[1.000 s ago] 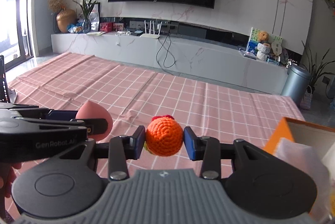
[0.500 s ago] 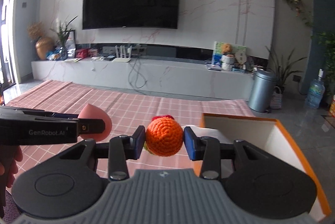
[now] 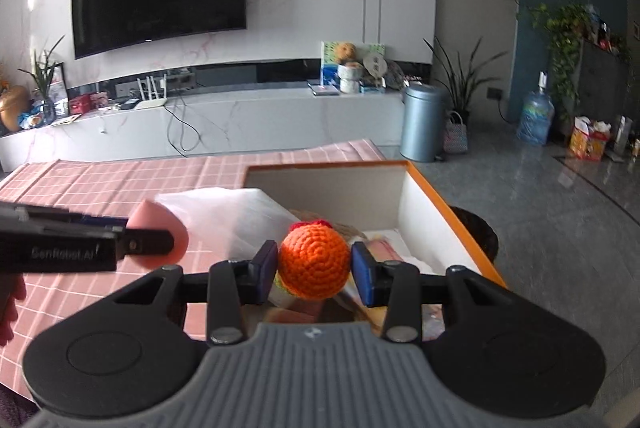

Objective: Organize soft objects
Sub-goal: 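Carry the sponge egg and crochet ball over into the orange box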

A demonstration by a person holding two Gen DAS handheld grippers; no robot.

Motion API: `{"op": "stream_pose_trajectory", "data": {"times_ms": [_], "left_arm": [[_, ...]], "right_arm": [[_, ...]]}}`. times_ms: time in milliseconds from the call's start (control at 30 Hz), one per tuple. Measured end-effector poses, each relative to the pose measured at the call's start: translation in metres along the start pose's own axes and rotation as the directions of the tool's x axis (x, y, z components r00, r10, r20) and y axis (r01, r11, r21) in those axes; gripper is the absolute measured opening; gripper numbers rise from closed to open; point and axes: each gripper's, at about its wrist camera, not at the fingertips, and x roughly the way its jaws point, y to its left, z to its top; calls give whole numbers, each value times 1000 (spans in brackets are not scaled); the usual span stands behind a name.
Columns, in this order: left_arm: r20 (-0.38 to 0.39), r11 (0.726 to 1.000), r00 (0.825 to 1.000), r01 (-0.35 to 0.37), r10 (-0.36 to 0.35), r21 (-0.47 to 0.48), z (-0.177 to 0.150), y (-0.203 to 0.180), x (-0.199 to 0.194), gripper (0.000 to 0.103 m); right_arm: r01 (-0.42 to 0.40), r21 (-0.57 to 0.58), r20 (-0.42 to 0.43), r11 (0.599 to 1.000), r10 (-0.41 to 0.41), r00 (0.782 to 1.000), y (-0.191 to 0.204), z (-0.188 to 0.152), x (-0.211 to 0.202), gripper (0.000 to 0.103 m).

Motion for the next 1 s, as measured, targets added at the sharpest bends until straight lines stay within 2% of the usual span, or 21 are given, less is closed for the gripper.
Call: {"op": "stream_pose_trajectory", "data": {"times_ms": [233, 400, 567, 733, 1000], "left_arm": [[14, 994, 1000, 16, -17, 107, 24, -31, 21, 53], [-7, 984, 1000, 27, -26, 178, 32, -48, 40, 53], [-64, 970, 998, 37, -22, 241, 34, -61, 64, 53], [-126, 954, 992, 65, -29, 293, 35, -72, 84, 53], [-240, 915, 970, 117, -23, 386, 38, -88, 114, 53]], "right_arm": [[17, 17, -26, 1000, -16, 1000, -21, 5, 21, 40], [-10, 15, -61, 1000, 11, 998, -35, 13, 39, 40], [-31, 3, -135, 1000, 31, 990, -51, 18, 63, 40], [-71, 14, -220, 997, 73, 973, -67, 23, 88, 40], [-100, -40, -294, 994, 84, 952, -73, 24, 112, 40]]}}
